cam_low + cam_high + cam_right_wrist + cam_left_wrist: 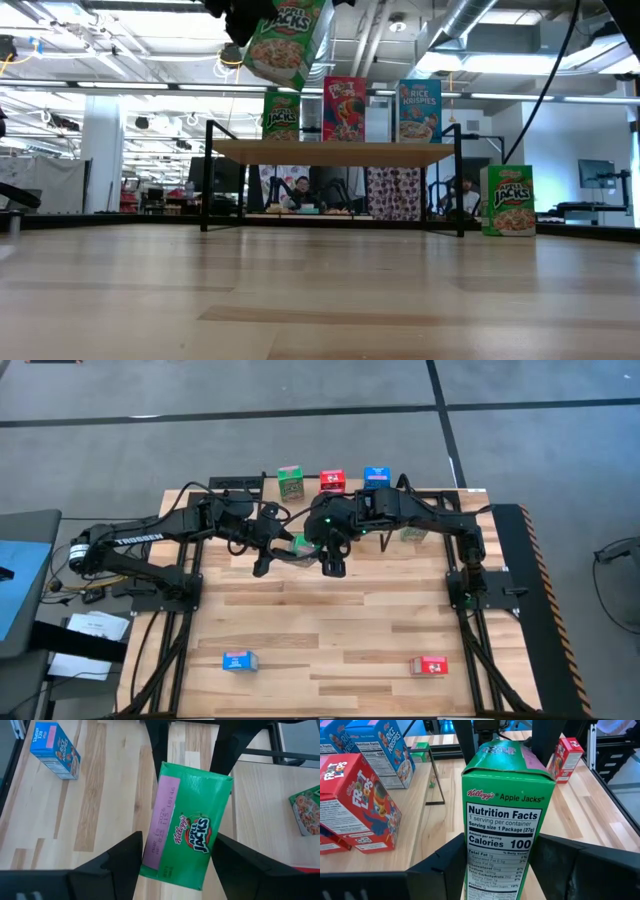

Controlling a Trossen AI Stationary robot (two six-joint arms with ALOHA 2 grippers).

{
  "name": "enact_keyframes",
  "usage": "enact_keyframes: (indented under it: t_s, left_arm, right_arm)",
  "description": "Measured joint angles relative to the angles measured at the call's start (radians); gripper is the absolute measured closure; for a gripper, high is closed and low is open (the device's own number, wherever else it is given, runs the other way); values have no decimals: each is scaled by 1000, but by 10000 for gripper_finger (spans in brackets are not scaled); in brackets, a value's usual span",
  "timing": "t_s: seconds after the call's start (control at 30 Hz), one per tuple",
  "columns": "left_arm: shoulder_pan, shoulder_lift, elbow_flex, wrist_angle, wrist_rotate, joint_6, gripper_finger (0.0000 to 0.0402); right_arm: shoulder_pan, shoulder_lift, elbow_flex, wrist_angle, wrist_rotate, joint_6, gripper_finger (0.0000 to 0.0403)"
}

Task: Stack cereal on shelf
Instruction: Put the bottom green cereal box on the shelf aligned with the other green cereal box

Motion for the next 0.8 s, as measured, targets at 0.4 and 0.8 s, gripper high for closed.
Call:
enact_keyframes:
  t_s: [0.4, 0.8]
  left_arm:
    - [0, -53, 0, -3, 0, 3, 225]
    - [0, -199, -106, 59, 0, -17, 225]
  right_arm:
    - [-6, -69, 1, 0, 38, -11, 147]
    - [26, -185, 2, 19, 51, -8, 147]
